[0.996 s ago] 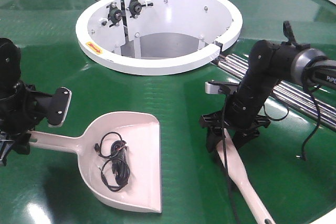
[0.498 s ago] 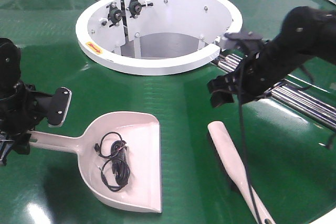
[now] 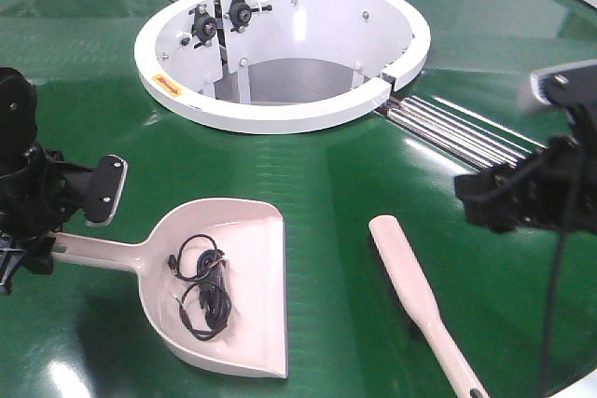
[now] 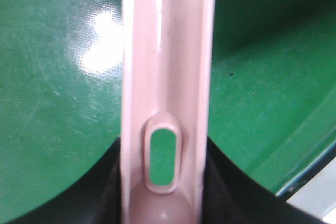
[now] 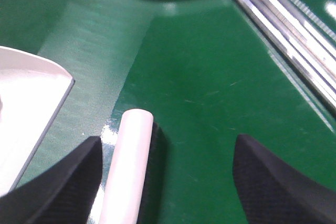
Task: Clean and inspect green conveyor with broom and dustpan
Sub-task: 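Lower the brush onto the conveyor and open the right gripper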
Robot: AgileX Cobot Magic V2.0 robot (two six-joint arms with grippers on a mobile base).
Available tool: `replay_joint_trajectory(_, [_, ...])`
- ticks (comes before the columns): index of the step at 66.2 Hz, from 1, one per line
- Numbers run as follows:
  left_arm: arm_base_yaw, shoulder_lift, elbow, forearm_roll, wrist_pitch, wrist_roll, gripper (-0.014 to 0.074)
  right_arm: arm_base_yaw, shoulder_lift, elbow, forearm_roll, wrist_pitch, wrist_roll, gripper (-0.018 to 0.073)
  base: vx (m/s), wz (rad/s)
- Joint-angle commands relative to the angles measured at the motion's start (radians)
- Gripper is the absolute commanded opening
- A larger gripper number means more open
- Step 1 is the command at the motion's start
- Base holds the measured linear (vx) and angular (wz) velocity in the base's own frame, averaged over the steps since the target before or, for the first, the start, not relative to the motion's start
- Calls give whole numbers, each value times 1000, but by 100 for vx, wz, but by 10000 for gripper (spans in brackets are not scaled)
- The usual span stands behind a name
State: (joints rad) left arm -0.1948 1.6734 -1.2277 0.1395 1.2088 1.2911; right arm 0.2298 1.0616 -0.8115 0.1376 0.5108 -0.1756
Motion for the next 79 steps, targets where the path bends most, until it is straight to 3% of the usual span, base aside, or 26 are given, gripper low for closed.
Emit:
replay_joint_trajectory(1, [-9, -36, -26, -18, 12, 7, -23, -2, -132, 72, -6, -149, -13, 474, 0, 0])
replay_joint_trajectory(13, [-9, -36, -26, -18, 12, 7, -23, -2, -302, 215, -6, -262, -13, 363, 0, 0])
replay_joint_trajectory(30, [-9, -36, -26, -18, 12, 7, -23, -2, -412, 272, -4, -273, -12, -17, 0, 0])
replay_joint_trajectory(79, [-9, -36, -26, -18, 12, 7, -23, -2, -425, 272, -2, -292, -12, -10, 0, 0])
